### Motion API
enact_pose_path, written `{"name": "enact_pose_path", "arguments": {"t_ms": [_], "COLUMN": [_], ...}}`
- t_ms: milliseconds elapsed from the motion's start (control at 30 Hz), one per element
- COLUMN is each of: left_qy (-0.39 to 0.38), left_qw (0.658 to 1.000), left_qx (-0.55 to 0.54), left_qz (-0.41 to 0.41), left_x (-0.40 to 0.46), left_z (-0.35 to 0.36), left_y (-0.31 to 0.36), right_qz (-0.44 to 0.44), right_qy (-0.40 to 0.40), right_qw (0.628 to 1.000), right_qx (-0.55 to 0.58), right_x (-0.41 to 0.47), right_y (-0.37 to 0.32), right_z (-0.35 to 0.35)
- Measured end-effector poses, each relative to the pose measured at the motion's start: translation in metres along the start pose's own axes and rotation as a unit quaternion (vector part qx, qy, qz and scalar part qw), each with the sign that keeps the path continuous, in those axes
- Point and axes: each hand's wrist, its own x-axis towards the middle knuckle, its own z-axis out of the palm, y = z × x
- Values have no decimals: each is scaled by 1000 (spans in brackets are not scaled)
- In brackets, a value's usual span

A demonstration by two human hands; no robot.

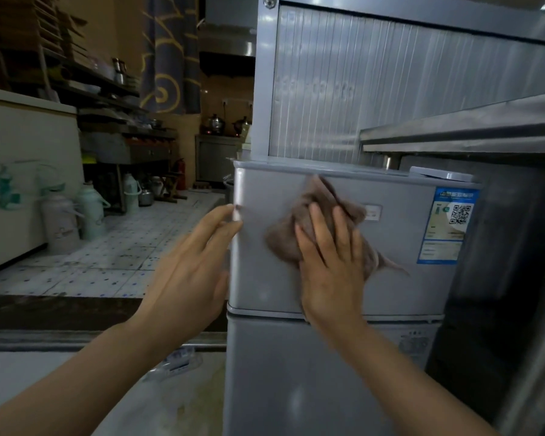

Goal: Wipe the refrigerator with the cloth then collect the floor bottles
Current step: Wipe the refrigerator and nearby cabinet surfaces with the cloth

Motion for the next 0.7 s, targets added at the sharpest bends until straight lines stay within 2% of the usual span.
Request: {"name": "enact_pose_path", "arguments": {"t_ms": [167, 300, 400, 600, 700], "left_qy": [35, 45, 39, 25, 17], "left_qw": [997, 994, 993, 993, 994], "left_qx": [13, -13, -28, -45, -43], "left_qz": [-63, -100, -106, -108, -101], "left_x": [-8, -17, -27, -46, -51], "left_z": [-6, -6, -4, -10, -15], "left_y": [-16, -23, -23, -19, -22], "right_qz": [-70, -125, -209, -312, -348], "right_qy": [29, 27, -15, -162, -161], "right_qw": [997, 991, 976, 933, 915], "right_qx": [-30, -49, -61, -76, -121], "right_x": [72, 73, 46, -22, 5], "right_y": [-20, -27, -25, -50, -45], "right_z": [0, 7, 15, 28, 20]}}
